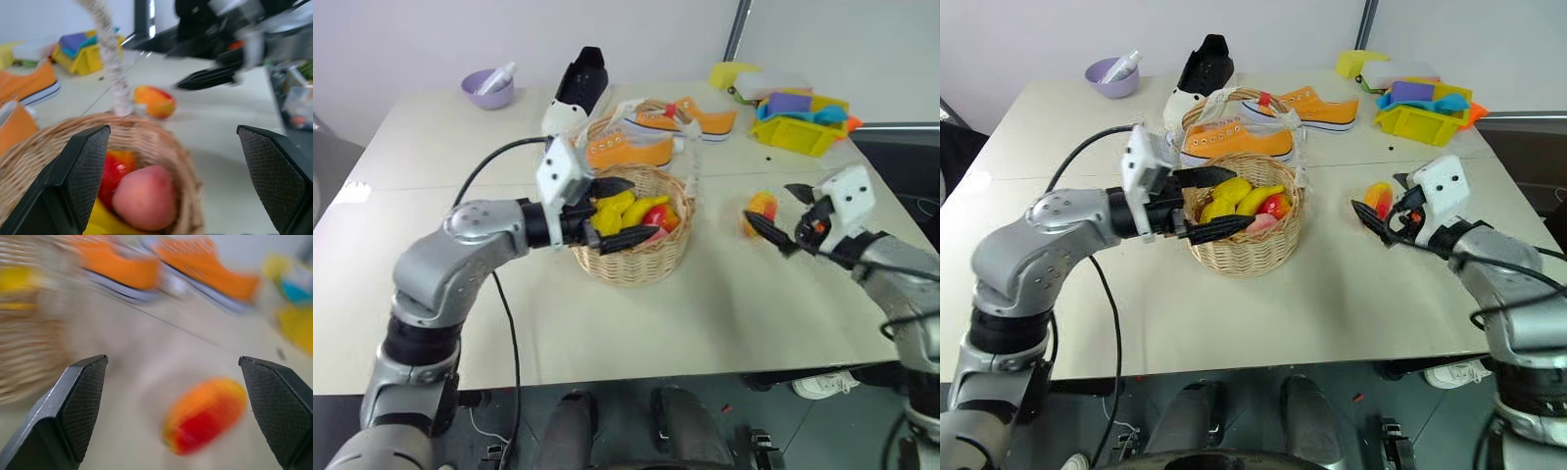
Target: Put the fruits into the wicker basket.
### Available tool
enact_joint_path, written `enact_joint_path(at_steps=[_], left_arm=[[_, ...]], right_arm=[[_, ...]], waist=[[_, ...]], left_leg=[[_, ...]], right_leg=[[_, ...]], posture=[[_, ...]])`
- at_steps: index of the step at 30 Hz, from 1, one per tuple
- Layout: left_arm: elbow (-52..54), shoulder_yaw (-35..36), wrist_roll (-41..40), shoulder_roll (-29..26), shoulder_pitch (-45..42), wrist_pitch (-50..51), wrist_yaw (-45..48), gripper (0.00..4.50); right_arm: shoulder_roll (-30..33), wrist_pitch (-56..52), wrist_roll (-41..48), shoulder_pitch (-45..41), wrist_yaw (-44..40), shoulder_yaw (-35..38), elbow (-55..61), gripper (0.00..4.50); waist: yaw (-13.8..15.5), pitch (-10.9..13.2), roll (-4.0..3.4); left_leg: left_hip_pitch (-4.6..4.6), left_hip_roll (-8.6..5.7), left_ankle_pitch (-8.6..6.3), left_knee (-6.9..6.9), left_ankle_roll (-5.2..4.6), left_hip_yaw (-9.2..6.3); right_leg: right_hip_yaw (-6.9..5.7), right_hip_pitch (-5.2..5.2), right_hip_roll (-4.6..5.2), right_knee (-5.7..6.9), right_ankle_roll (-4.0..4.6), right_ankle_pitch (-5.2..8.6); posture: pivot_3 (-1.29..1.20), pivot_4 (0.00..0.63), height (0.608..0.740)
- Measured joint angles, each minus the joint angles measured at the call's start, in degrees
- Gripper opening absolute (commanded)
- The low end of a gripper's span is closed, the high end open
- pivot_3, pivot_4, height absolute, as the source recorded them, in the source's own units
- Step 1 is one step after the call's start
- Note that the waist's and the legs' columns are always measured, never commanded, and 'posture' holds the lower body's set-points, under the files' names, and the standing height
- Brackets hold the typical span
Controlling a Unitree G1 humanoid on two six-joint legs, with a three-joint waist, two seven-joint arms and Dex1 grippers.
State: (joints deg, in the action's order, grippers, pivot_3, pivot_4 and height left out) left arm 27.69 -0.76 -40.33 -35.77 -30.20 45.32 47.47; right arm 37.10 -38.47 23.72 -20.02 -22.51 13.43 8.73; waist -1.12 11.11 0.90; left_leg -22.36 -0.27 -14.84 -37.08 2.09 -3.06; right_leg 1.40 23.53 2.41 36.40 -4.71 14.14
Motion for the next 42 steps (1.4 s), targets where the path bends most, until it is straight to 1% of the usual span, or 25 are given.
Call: enact_joint_path(at_steps=[5,8,12,15,16,18,20,21,22,23,24,25,26,27,28,30,31,32,34,35,36,38,40,41,42], left_arm=[[0.7,0.1,0.8,-4.5,6.3,-2.7,3.9,4.43],[0.4,1.4,1.2,-5.0,7.6,-3.6,3.7,4.43],[0.4,2.3,1.3,-5.7,7.6,-4.4,3.4,4.43],[0.4,2.3,1.3,-5.7,8.0,-4.5,3.2,4.5],[0.3,2.3,1.3,-5.7,8.0,-4.6,3.2,4.5],[0.0,2.3,1.3,-5.7,8.0,-4.7,3.1,4.5],[-0.5,2.4,1.3,-5.7,8.1,-5.0,3.2,4.5],[-0.7,2.7,1.3,-5.7,8.4,-5.5,3.3,4.5],[-0.9,3.8,1.3,-5.9,9.3,-6.1,3.4,4.5],[-1.7,5.0,1.4,-5.9,10.2,-7.2,3.6,4.5],[-2.4,6.2,1.4,-6.1,11.1,-7.8,3.7,4.5],[-3.3,7.0,1.5,-6.0,11.6,-9.0,4.0,4.5],[-4.3,8.4,1.6,-6.2,12.7,-10.5,4.9,4.5],[-5.2,8.9,1.9,-6.3,13.1,-11.6,5.3,4.5],[-5.9,9.3,2.3,-6.4,13.5,-12.5,5.6,4.5],[-7.2,9.7,2.6,-6.4,14.1,-13.9,6.6,4.5],[-8.4,10.3,2.7,-6.6,14.6,-14.9,7.5,4.5],[-9.3,10.9,2.8,-6.7,14.8,-15.6,7.8,4.5],[-10.6,11.4,2.9,-6.7,14.8,-16.5,8.5,4.5],[-10.8,11.4,3.0,-6.7,14.8,-16.8,8.7,4.5],[-11.2,11.9,3.1,-6.9,15.1,-17.1,8.8,4.5],[-11.3,12.0,3.1,-6.9,15.2,-17.1,8.8,4.5],[-11.2,12.2,3.1,-6.8,15.5,-17.1,8.8,4.5],[-11.1,12.2,3.1,-6.7,15.6,-17.1,8.7,4.5],[-10.8,12.4,3.0,-6.7,16.1,-17.1,8.6,4.5]], right_arm=[[-5.4,-4.2,-3.1,-6.8,7.2,-1.3,-9.7,4.5],[-6.8,-6.2,-4.4,-8.2,9.2,-2.0,-12.3,4.5],[-7.2,-8.4,-5.7,-8.4,10.8,-2.4,-14.2,4.5],[-7.6,-8.7,-7.3,-8.4,12.1,-2.9,-15.9,3.71],[-7.6,-8.7,-7.5,-8.4,12.3,-2.8,-15.9,3.15],[-7.4,-8.4,-8.0,-8.4,12.3,-2.9,-15.4,2.34],[-6.2,-7.1,-8.9,-7.3,10.8,-3.6,-12.6,2.34],[-4.2,-5.8,-9.0,-5.5,8.5,-4.3,-9.4,2.34],[-2.3,-4.5,-8.8,-3.8,6.0,-4.8,-6.1,2.34],[1.3,-1.9,-8.3,-0.6,1.2,-4.9,-0.3,2.34],[3.5,-0.5,-7.5,1.1,-1.8,-4.8,3.2,2.34],[6.1,1.2,-5.8,3.7,-6.3,-3.8,7.4,2.34],[9.3,2.7,-2.6,7.1,-12.6,-2.9,13.7,2.34],[10.7,2.9,0.4,9.2,-16.5,-2.0,18.0,2.34],[11.4,2.8,3.1,10.4,-19.4,-1.6,21.4,2.34],[11.5,0.7,8.1,10.2,-21.8,-1.6,25.6,2.34],[10.9,-2.3,10.6,6.5,-21.4,-3.3,27.0,2.34],[10.0,-4.5,11.5,2.8,-20.3,-5.4,27.8,2.34],[7.3,-8.3,10.5,-4.8,-16.9,-12.4,29.4,2.34],[6.4,-9.3,9.6,-6.6,-15.7,-14.9,29.4,2.34],[3.7,-11.6,7.3,-10.1,-13.0,-19.7,28.0,2.34],[-2.3,-15.3,4.7,-14.8,-8.0,-24.1,24.4,2.34],[-7.0,-18.5,2.8,-18.4,-3.6,-26.1,20.2,2.34],[-8.3,-19.2,1.8,-19.7,-2.1,-26.5,18.6,2.34],[-9.5,-19.8,0.9,-20.7,-0.9,-26.7,17.2,2.69]], waist=[[0.4,0.0,-0.03],[0.5,0.0,-0.03],[0.3,0.0,-0.03],[0.2,0.0,-0.03],[0.1,0.0,-0.03],[0.1,0.0,-0.03],[0.1,0.0,-0.05],[0.3,0.0,-0.08],[0.3,0.0,-0.09],[0.5,0.0,-0.1],[0.4,0.0,-0.09],[0.4,0.0,-0.09],[0.4,0.0,-0.09],[0.4,0.0,-0.07],[0.2,0.0,-0.07],[0.0,0.0,-0.07],[-0.2,0.0,-0.07],[-0.4,0.0,-0.07],[-0.2,0.0,-0.06],[0.0,0.0,-0.04],[0.0,0.0,-0.02],[0.3,0.0,-0.03],[0.5,0.0,-0.03],[0.5,0.0,-0.03],[0.5,0.0,-0.02]], left_leg=[[-0.05,-0.01,0.0,-0.02,0.0,-0.03],[-0.07,-0.01,0.0,-0.04,0.0,-0.04],[-0.07,-0.02,0.0,-0.04,-0.01,-0.01],[-0.07,-0.03,0.0,-0.03,-0.01,-0.01],[-0.07,-0.03,0.0,-0.02,-0.01,-0.01],[-0.06,-0.02,0.0,-0.02,-0.01,-0.02],[-0.06,-0.02,0.0,-0.02,-0.01,-0.01],[-0.09,-0.02,0.0,0.01,-0.02,-0.02],[-0.08,-0.01,-0.02,0.03,-0.04,-0.04],[-0.1,0.0,-0.04,0.06,-0.07,-0.07],[-0.08,0.01,-0.06,0.05,-0.11,-0.07],[-0.09,0.02,-0.07,0.05,-0.13,-0.07],[-0.05,0.04,-0.1,0.06,-0.17,-0.12],[-0.03,0.07,-0.1,0.05,-0.18,-0.15],[0.0,0.1,-0.11,0.03,-0.18,-0.14],[0.03,0.12,-0.1,-0.01,-0.18,-0.14],[0.08,0.15,-0.1,-0.06,-0.18,-0.11],[0.11,0.15,-0.1,-0.07,-0.17,-0.09],[0.12,0.14,-0.07,-0.08,-0.13,-0.12],[0.11,0.15,-0.07,-0.08,-0.13,-0.11],[0.07,0.15,-0.06,-0.08,-0.11,-0.12],[-0.1,0.13,-0.02,-0.06,-0.05,-0.13],[-0.22,0.11,-0.01,-0.03,-0.03,-0.21],[-0.29,0.08,-0.01,-0.03,-0.03,-0.21],[-0.4,0.05,-0.01,-0.03,-0.03,-0.22]], right_leg=[[-0.01,0.03,-0.01,0.02,0.0,0.0],[-0.02,0.01,0.03,0.0,-0.01,0.0],[-0.01,0.02,0.05,0.0,-0.03,-0.01],[-0.01,0.05,0.01,0.02,-0.04,-0.02],[-0.01,0.05,0.0,0.03,-0.04,-0.02],[-0.01,0.05,-0.02,0.04,-0.04,-0.02],[-0.01,0.07,-0.02,0.04,-0.04,-0.02],[-0.01,0.09,-0.01,0.04,-0.06,-0.02],[-0.03,0.09,0.0,0.04,-0.07,-0.01],[-0.06,0.09,0.03,0.04,-0.13,0.03],[-0.06,0.07,0.01,0.04,-0.16,0.04],[-0.08,0.06,0.02,0.01,-0.16,0.05],[-0.11,0.01,0.02,0.0,-0.19,0.07],[-0.13,-0.04,0.0,-0.02,-0.19,0.07],[-0.12,-0.05,-0.01,-0.03,-0.19,0.07],[-0.08,-0.06,0.0,-0.02,-0.11,0.04],[-0.01,-0.05,0.0,-0.02,0.22,0.06],[0.02,-0.04,0.0,-0.02,0.33,0.0],[-0.07,-0.06,-0.02,-0.02,0.43,-0.03],[-0.09,-0.06,-0.04,-0.02,0.44,-0.03],[-0.11,-0.04,-0.05,-0.02,0.44,-0.02],[-0.1,0.15,-0.01,-0.02,0.41,-0.03],[-0.1,0.25,0.09,0.0,0.2,-0.14],[-0.09,0.29,0.13,-0.01,0.18,-0.14],[-0.1,0.4,0.15,-0.03,0.16,-0.15]], posture=[[0.0,0.15,0.738],[0.0,0.15,0.738],[0.0,0.15,0.738],[0.0,0.15,0.738],[0.0,0.15,0.738],[0.0,0.15,0.738],[0.0,0.15,0.738],[0.0,0.15,0.738],[0.0,0.15,0.738],[0.0,0.15,0.738],[0.0,0.15,0.738],[0.0,0.15,0.738],[0.0,0.15,0.738],[0.0,0.15,0.738],[0.0,0.15,0.738],[0.0,0.15,0.738],[0.0,0.15,0.738],[0.0,0.15,0.738],[0.0,0.15,0.738],[0.0,0.15,0.738],[0.0,0.15,0.738],[0.0,0.15,0.738],[0.0,0.15,0.738],[0.0,0.15,0.738],[0.0,0.15,0.738]])
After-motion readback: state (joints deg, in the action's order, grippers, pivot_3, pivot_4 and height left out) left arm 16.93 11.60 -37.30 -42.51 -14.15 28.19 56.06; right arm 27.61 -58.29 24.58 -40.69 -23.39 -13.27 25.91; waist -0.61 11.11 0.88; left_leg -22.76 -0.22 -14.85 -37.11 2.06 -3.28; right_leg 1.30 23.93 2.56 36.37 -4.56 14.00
